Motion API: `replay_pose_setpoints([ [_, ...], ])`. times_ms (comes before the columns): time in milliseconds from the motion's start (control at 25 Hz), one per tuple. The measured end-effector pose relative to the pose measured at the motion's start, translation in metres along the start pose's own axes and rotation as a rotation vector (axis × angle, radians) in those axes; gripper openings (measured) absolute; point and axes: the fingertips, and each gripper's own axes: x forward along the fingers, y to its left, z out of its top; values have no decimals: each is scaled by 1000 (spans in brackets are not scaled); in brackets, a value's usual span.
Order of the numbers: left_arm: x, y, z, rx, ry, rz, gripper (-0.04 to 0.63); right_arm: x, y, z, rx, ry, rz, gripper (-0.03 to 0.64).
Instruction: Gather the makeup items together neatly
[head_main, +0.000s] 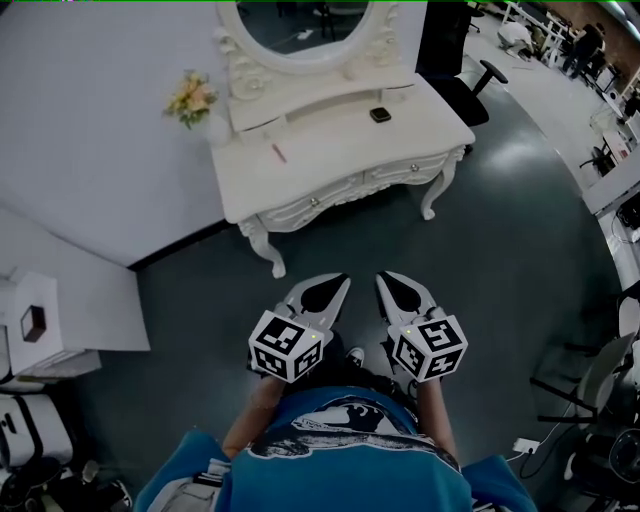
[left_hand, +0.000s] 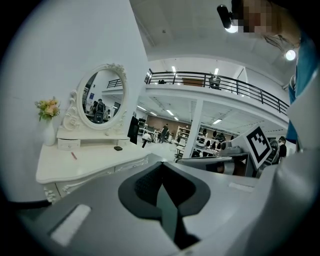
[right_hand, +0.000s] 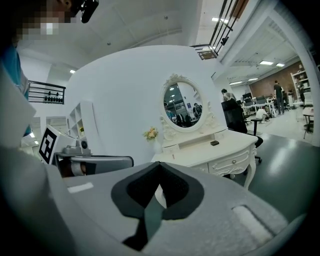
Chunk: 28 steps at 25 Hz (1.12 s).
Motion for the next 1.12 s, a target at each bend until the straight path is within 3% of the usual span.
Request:
replay_pose_setpoints([
  [400, -6, 8, -4, 10, 44, 48, 12, 12, 3, -8, 38, 2, 52, 3],
  [680, 18, 28, 1, 7, 55, 20, 12, 34, -17, -3, 56, 3, 29, 3],
  [880, 52, 57, 12, -2, 50, -6, 12, 67, -46, 15, 51, -1, -1, 3],
  [1120, 89, 125, 40, -4, 39, 5, 12, 124, -78, 46, 47, -1, -29, 3],
])
